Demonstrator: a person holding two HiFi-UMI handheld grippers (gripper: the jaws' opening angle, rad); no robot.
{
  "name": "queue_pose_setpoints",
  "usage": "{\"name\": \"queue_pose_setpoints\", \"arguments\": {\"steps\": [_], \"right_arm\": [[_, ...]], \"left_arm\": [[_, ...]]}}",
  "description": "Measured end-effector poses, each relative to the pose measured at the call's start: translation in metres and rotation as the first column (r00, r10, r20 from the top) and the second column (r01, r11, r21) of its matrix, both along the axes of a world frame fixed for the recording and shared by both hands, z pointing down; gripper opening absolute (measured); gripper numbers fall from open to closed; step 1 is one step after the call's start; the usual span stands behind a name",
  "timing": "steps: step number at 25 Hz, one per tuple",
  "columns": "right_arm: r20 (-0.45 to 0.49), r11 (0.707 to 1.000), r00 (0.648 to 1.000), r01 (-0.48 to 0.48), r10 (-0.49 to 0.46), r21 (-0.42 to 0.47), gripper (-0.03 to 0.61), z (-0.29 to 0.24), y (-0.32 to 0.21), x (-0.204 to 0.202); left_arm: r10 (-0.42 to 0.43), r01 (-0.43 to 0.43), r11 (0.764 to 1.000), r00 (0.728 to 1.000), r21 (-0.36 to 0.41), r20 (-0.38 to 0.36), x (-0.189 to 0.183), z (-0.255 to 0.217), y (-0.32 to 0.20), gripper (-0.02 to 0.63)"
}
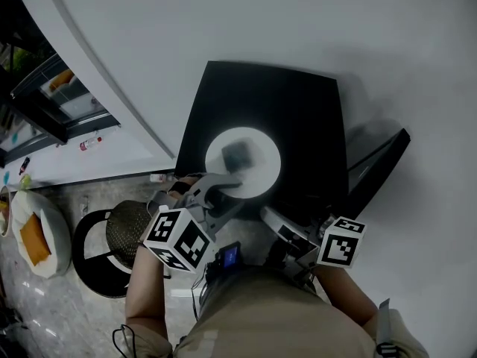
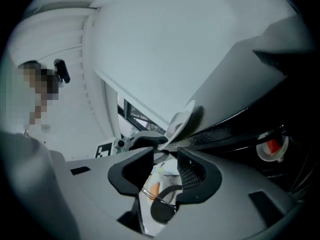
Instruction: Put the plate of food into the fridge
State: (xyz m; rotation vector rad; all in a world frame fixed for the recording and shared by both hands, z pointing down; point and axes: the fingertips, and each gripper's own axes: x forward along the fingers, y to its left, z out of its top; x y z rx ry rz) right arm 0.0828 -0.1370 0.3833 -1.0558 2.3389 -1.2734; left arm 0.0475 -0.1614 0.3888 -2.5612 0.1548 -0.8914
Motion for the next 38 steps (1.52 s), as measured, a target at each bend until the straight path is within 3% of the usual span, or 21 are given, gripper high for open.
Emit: {"name": "queue_pose_setpoints", "arguments": {"steps": [4,14,21,26,30,33,35,38], "right_arm": [[0.104,0.999,0.994,-0.007,0.012,-0.052,0.133,-0.003,-0.015,-0.006],[0.17,0.991,0.983,-0.044,0.066,-0.126,0.131,0.014,-0.029,-0.004],[0.261,0.98,0.958,-0.074,0.121,-0.183,0.075,0.016,-0.025,0.001],[0.31,0.96,0.933,-0.1,0.182,-0.261,0.049,0.013,-0.027,-0.002],[0.332,0.948,0.919,-0.113,0.213,-0.297,0.041,0.012,-0.027,-0.001],[0.344,0.942,0.911,-0.116,0.227,-0.314,0.038,0.013,-0.026,0.0],[0.349,0.94,0.908,-0.116,0.231,-0.319,0.036,0.014,-0.025,0.001],[0.36,0.938,0.902,-0.118,0.239,-0.327,0.033,0.014,-0.021,0.002]], "left_arm": [[0.013,-0.013,1.0,1.0,0.001,-0.009,0.0,0.0,0.003,0.112],[0.065,-0.065,0.998,0.998,0.006,-0.017,0.001,0.005,0.015,0.112],[0.068,-0.068,0.998,0.997,0.003,-0.038,0.005,0.005,0.019,0.112],[0.028,-0.031,0.999,0.997,-0.041,-0.074,-0.003,-0.001,0.016,0.114],[-0.055,0.037,0.992,0.987,-0.118,-0.153,-0.016,-0.01,0.01,0.155],[-0.174,0.118,0.969,0.948,-0.215,-0.265,-0.033,-0.02,0.002,0.156],[-0.294,0.185,0.932,0.887,-0.311,-0.355,-0.046,-0.026,-0.007,0.155],[-0.455,0.233,0.851,0.775,-0.471,-0.439,-0.065,-0.022,-0.014,0.156]]}}
